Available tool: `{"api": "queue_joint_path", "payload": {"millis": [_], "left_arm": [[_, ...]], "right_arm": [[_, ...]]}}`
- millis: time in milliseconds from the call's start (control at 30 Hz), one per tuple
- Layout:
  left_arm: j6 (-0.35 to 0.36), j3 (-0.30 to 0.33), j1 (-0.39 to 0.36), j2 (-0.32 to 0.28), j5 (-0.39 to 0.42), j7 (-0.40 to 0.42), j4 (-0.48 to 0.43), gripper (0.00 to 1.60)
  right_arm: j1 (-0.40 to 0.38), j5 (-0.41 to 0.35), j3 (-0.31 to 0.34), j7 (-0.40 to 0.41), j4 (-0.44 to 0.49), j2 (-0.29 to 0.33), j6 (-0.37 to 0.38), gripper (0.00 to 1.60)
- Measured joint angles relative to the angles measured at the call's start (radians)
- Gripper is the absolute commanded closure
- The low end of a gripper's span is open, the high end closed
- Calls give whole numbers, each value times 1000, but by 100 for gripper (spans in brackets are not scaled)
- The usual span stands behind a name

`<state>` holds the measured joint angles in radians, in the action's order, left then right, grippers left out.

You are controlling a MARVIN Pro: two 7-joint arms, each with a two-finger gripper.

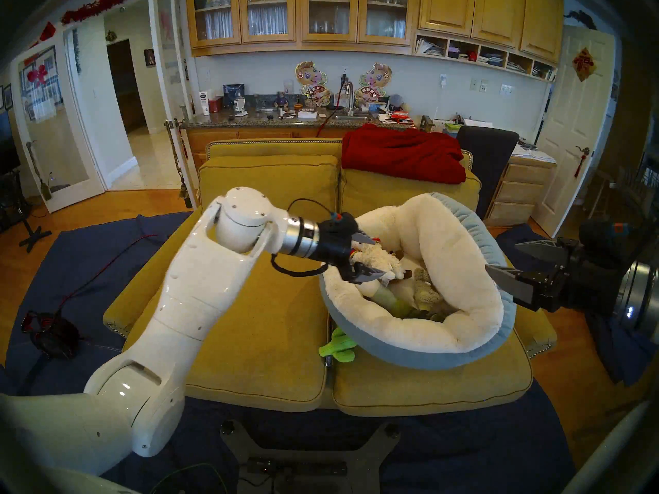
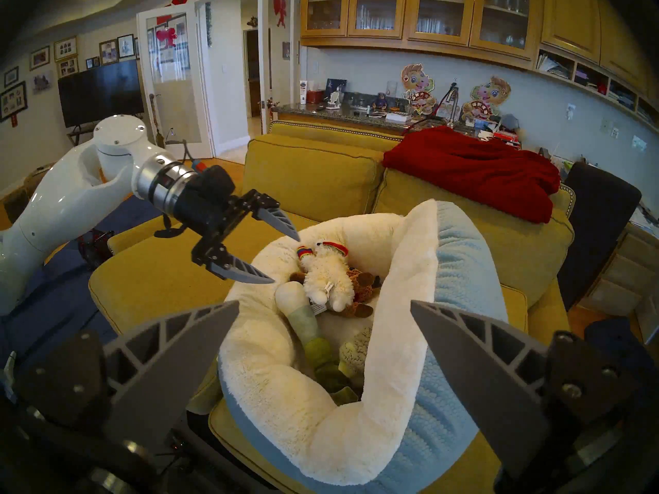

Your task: Put toys into dog bed

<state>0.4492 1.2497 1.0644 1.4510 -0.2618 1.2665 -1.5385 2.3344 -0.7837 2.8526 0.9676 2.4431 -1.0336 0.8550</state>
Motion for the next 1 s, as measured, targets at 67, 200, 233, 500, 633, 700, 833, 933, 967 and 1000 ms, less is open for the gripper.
{"api": "queue_joint_path", "payload": {"millis": [67,200,233,500,633,700,833,933,967,1000], "left_arm": [[8,34,30,-29,0,20,-28,0],[24,97,85,-82,4,48,-79,0],[27,114,99,-95,6,55,-90,0],[47,237,211,-181,35,79,-196,0],[57,277,258,-202,48,69,-243,0],[62,288,276,-209,51,64,-259,0],[69,307,315,-221,58,56,-291,0],[73,320,352,-232,65,51,-309,0],[74,323,361,-236,67,50,-312,0],[75,325,371,-239,70,50,-315,0]], "right_arm": [[0,0,0,0,0,0,0,0],[0,0,0,0,0,0,0,0],[0,0,0,0,0,0,0,0],[0,0,0,0,0,0,0,0],[0,0,1,0,0,0,0,0],[0,0,1,0,0,0,0,0],[0,0,1,0,0,0,0,0],[0,0,1,0,0,0,0,0],[0,0,1,0,0,0,0,0],[0,0,1,0,0,0,0,0]]}}
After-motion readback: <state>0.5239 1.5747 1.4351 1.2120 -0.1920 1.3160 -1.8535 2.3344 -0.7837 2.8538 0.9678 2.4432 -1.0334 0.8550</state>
